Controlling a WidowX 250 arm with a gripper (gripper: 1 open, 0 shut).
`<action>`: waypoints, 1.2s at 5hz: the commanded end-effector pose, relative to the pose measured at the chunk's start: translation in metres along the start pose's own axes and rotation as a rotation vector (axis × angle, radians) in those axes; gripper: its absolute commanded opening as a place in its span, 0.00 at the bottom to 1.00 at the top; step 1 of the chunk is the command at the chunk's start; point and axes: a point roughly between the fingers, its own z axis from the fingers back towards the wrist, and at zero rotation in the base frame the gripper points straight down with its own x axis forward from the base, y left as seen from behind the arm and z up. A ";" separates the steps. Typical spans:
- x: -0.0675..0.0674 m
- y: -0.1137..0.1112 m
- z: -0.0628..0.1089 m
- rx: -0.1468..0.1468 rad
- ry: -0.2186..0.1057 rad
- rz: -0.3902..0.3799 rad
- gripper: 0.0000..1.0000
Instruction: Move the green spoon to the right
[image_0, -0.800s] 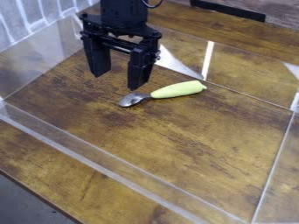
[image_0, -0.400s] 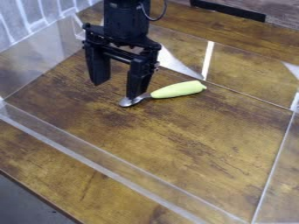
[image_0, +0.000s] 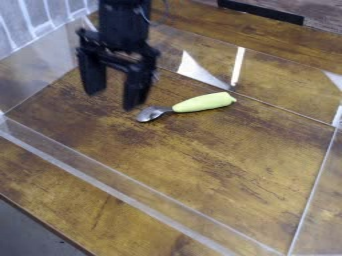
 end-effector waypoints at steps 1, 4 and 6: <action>0.010 0.045 0.036 0.048 -0.143 0.016 1.00; 0.024 0.091 0.030 0.088 -0.252 0.023 1.00; 0.040 0.134 0.037 0.082 -0.289 -0.001 1.00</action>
